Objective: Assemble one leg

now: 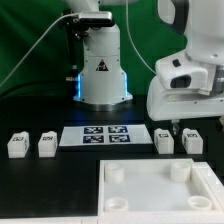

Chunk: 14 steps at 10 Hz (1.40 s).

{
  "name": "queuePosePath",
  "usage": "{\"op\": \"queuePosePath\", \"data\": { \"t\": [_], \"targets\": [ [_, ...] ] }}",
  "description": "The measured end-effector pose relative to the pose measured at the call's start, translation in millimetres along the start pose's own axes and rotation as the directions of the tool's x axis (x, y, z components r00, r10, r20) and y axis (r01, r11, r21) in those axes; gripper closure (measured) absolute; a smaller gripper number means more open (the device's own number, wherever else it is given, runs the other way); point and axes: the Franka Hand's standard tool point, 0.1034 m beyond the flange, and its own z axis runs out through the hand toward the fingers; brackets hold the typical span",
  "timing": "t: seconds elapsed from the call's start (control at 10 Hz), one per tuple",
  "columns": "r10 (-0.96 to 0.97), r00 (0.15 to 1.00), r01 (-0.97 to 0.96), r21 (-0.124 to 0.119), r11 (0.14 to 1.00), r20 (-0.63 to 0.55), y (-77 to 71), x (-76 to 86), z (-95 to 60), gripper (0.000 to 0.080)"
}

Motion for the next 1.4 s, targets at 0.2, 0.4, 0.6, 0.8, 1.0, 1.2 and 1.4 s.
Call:
{"op": "queuePosePath", "data": {
  "t": [0.2,0.4,0.6,0.8,1.0,1.2,1.4],
  "targets": [
    [0.009,0.985,-0.005,-0.020,1.000,0.173,-1.5,-6.9,3.5,0.0151],
    [0.012,0.953,-0.004,-0.027,1.000,0.303,-5.5,2.9,2.2,0.0151],
    [0.011,0.938,-0.001,-0.029,1.000,0.346,-4.8,3.4,4.3,0.0151],
    [0.044,0.939,-0.033,-0.039,0.999,0.340,-6.8,1.3,14.0,0.0151],
    [0.075,0.930,-0.062,-0.047,0.997,0.359,-9.2,-7.1,29.5,0.0151],
    [0.078,0.927,-0.065,-0.050,0.997,0.366,-8.2,-11.1,38.0,0.0151],
    [0.101,0.919,-0.085,-0.059,0.995,0.381,-9.1,-12.2,45.6,0.0151]
  ]
}}
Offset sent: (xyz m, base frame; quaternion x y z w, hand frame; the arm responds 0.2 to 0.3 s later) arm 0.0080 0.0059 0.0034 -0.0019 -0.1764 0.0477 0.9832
